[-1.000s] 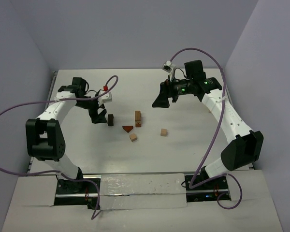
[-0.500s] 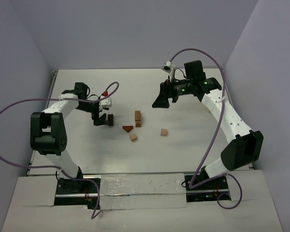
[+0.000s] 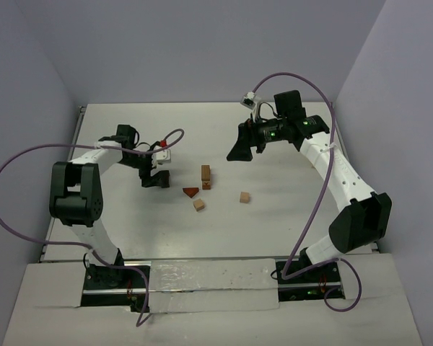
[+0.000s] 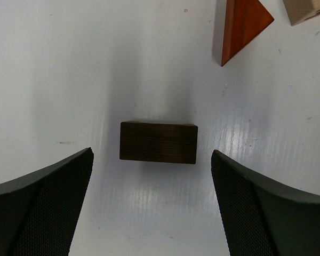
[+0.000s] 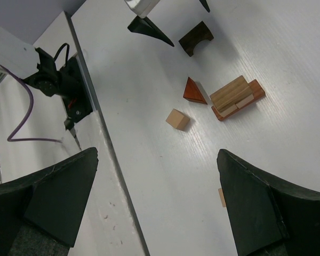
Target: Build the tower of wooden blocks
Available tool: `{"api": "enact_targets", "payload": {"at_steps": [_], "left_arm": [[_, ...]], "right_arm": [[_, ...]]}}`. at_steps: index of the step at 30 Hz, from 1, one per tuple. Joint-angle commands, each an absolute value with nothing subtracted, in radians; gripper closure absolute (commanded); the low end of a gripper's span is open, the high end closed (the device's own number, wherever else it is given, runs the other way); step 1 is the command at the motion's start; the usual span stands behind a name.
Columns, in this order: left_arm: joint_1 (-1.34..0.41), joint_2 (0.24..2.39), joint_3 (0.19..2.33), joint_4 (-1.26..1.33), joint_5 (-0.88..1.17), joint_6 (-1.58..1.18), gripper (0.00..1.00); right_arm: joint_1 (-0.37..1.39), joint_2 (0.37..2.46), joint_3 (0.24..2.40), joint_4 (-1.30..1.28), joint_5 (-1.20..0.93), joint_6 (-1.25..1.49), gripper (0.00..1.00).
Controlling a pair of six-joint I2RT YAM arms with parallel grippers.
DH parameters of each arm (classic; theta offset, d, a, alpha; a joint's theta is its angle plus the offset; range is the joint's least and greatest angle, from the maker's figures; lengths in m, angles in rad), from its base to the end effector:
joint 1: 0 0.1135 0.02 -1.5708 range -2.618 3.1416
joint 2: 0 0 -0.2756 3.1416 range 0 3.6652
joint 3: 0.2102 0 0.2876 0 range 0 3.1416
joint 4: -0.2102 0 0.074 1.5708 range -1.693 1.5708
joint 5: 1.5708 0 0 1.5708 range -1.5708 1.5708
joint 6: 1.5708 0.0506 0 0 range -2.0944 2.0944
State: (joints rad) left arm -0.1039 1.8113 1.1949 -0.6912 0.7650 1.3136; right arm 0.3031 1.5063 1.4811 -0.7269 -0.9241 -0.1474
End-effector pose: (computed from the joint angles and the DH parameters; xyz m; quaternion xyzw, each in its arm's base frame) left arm 0.3729 -0.0741 0.1608 0.6358 0.6663 -0.2351 0.3105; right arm 0.3327 0.1464 0.3700 -0.3564 0.7608 0.4354 0.3234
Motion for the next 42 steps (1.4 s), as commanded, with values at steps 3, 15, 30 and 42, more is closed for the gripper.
{"api": "enact_targets", "payload": {"at_steps": [3, 15, 30, 42], "left_arm": [[-0.126, 1.838, 1.201, -0.667, 0.766, 1.335, 0.05], [-0.130, 1.882, 1.233, -0.661, 0.747, 1.295, 0.22], [-0.191, 1.675, 1.249, -0.705, 0.809, 1.130, 0.81], [-0.414, 1.557, 1.288, -0.631, 0.659, 0.856, 0.96]], "right_arm": [[0.304, 1.503, 1.511, -0.716, -0.924, -0.163, 0.00], [0.304, 1.514, 1.508, -0.716, -0.928, -0.166, 0.00], [0.304, 1.483, 1.493, -0.704, -0.938, -0.166, 0.00], [0.302, 1.490, 1.550, -0.769, -0.914, -0.213, 0.00]]}}
